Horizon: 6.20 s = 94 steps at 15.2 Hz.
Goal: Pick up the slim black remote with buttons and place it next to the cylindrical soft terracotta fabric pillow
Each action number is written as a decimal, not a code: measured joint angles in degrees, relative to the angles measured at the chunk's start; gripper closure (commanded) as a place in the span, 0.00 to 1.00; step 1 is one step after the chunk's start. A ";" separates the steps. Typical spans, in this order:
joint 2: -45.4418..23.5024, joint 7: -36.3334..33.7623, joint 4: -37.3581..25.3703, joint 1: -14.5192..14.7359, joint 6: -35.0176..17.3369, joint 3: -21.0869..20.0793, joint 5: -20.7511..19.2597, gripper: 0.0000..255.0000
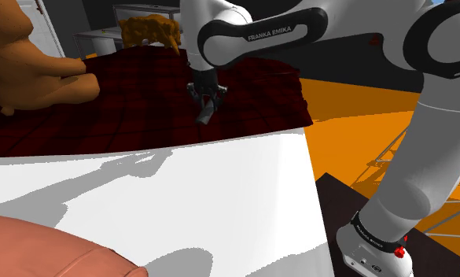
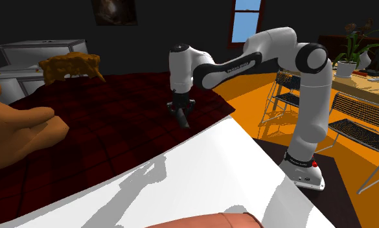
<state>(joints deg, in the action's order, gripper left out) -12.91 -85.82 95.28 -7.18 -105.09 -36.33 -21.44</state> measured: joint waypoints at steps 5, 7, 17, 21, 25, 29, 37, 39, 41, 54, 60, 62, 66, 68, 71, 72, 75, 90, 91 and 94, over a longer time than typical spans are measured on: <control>0.23 1.01 -3.45 0.20 3.49 -0.16 0.42 1.00; 0.30 1.32 -5.10 0.41 5.17 -0.28 0.57 1.00; -1.02 2.82 -14.31 1.73 13.13 -0.51 0.06 1.00; -1.46 3.32 -17.91 2.38 16.32 -0.64 -0.21 1.00; -3.14 3.80 -23.33 3.69 20.31 -0.68 -1.30 1.00; -4.83 4.22 -28.56 5.19 24.07 -0.68 -2.48 1.00; 3.83 -0.44 -19.70 5.37 23.68 -3.06 2.44 1.00; 6.59 -1.76 -16.40 5.41 22.85 -3.66 4.27 1.00; 9.22 -3.72 -13.79 6.07 22.76 -4.56 5.96 1.00; 17.04 -17.35 -7.76 12.32 25.28 -11.58 12.33 1.00; 16.25 -26.26 -9.09 16.21 27.71 -16.77 12.82 1.00; 14.83 -29.74 -10.51 17.77 28.91 -18.87 12.14 1.00; 15.69 -30.98 -7.44 18.15 26.51 -19.21 13.04 1.00; 16.47 -30.85 -5.37 18.03 24.85 -18.94 13.67 1.00; 18.01 -30.15 -2.05 17.77 22.29 -18.22 14.83 1.00; 18.59 -30.03 -0.88 17.76 21.43 -18.03 15.26 1.00; 19.24 -30.07 2.00 17.80 18.92 -17.83 15.77 1.00; 20.27 -31.14 14.23 18.08 7.38 -17.74 16.59 1.00; 20.50 -31.13 15.20 18.12 6.54 -17.68 16.75 1.00; 19.76 -31.85 16.96 18.12 4.40 -18.03 16.21 1.00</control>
<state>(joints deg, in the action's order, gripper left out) 6.86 -117.67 112.24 10.94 -100.68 -54.35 -5.23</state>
